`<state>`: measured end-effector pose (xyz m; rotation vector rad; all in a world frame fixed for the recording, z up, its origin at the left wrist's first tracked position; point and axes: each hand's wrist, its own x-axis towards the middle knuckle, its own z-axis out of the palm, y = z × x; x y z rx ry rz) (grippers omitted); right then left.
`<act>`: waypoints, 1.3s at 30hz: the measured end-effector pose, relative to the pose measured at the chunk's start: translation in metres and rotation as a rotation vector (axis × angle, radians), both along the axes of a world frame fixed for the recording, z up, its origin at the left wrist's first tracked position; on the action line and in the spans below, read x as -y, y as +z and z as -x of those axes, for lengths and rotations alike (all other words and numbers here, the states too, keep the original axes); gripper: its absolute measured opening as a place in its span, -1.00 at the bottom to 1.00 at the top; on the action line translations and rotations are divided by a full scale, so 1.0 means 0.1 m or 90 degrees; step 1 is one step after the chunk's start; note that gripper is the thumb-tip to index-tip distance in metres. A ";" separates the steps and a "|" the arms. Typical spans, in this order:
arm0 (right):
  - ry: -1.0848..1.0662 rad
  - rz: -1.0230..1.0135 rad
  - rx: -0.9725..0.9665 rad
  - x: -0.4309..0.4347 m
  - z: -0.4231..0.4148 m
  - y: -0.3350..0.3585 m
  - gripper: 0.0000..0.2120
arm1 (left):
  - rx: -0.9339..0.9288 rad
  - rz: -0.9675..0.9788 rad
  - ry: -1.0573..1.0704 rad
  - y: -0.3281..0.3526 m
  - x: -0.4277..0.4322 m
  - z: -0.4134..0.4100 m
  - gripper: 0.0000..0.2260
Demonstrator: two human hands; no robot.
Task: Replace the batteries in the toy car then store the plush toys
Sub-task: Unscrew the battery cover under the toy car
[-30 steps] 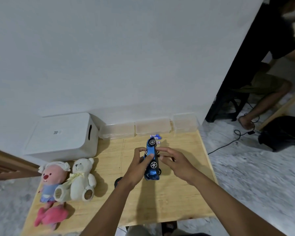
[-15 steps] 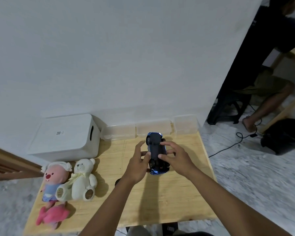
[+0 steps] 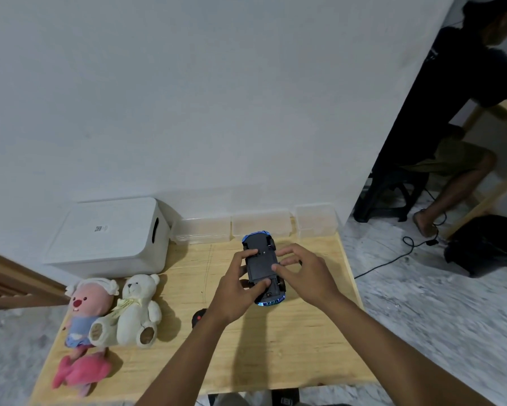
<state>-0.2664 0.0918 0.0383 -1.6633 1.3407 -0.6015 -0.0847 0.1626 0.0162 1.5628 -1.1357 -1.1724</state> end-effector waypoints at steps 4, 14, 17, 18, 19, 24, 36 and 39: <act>0.023 -0.083 -0.013 0.07 0.02 0.18 -0.81 | -0.030 -0.036 0.003 -0.04 -0.04 -0.06 -0.41; 0.059 -0.165 0.167 0.17 -0.09 0.19 -0.89 | -0.024 -0.073 -0.007 -0.18 -0.16 -0.06 -0.39; 0.002 -0.097 0.170 0.16 -0.12 0.17 -0.93 | -0.018 -0.078 -0.011 -0.18 -0.16 -0.06 -0.40; -0.020 -0.082 0.178 0.14 -0.12 0.16 -0.93 | -0.018 -0.080 -0.011 -0.19 -0.16 -0.06 -0.41; -0.039 -0.068 0.182 0.13 -0.13 0.15 -0.92 | -0.017 -0.081 -0.009 -0.19 -0.16 -0.06 -0.41; -0.064 -0.013 0.179 0.05 -0.16 0.12 -0.90 | -0.016 -0.087 -0.010 -0.18 -0.16 -0.06 -0.42; -0.054 0.040 0.196 0.05 -0.18 0.08 -0.92 | 0.009 -0.093 -0.025 -0.14 -0.14 -0.06 -0.42; -0.042 0.045 0.187 0.05 -0.18 0.08 -0.92 | 0.015 -0.095 -0.026 -0.14 -0.13 -0.07 -0.41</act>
